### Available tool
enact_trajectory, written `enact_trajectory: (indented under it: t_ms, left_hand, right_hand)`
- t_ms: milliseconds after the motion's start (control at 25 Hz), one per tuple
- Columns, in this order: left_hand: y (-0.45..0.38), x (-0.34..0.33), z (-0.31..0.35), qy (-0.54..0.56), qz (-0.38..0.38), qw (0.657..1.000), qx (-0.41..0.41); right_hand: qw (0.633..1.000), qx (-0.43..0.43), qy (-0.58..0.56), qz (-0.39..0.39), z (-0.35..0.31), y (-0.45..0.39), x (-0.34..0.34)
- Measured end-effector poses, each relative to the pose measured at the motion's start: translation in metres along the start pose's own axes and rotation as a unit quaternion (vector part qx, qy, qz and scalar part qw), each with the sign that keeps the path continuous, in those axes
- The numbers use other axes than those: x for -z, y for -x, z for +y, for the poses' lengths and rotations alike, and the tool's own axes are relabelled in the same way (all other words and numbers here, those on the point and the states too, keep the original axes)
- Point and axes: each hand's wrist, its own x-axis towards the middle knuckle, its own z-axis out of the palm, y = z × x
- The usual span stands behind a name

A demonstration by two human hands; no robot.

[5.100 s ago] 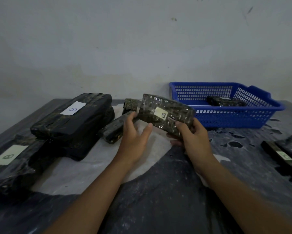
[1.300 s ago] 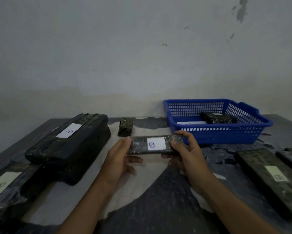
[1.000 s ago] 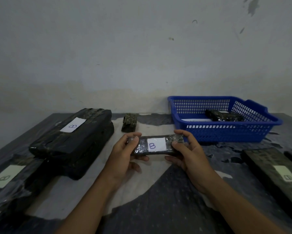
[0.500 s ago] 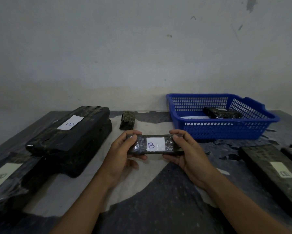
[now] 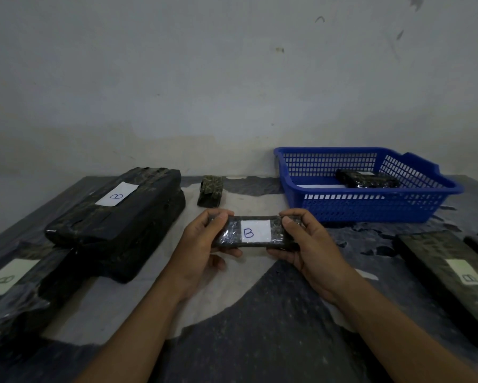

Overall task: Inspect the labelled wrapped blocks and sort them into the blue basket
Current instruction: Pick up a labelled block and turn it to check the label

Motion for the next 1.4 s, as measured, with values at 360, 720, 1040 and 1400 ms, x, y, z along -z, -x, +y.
enact_trajectory:
  t_ms: [360, 720, 1040, 1400]
  left_hand:
    - [0.0, -0.001, -0.004, -0.105, 0.015, 0.994, -0.032]
    - [0.003, -0.008, 0.001, -0.108, 0.015, 0.993, -0.035]
    - [0.004, -0.009, -0.001, -0.109, 0.009, 0.992, -0.07]
    - [0.007, -0.008, 0.005, -0.068, -0.001, 0.997, -0.035]
  right_hand:
    - [0.998, 0.027, 0.058, -0.004, 0.001, 0.002, 0.0]
    - [0.985, 0.058, 0.157, 0.035, -0.001, 0.009, -0.006]
    - [0.966, 0.094, 0.237, 0.049, 0.006, 0.009, -0.006]
    - [0.979, 0.067, 0.19, 0.042, 0.004, 0.007, -0.003]
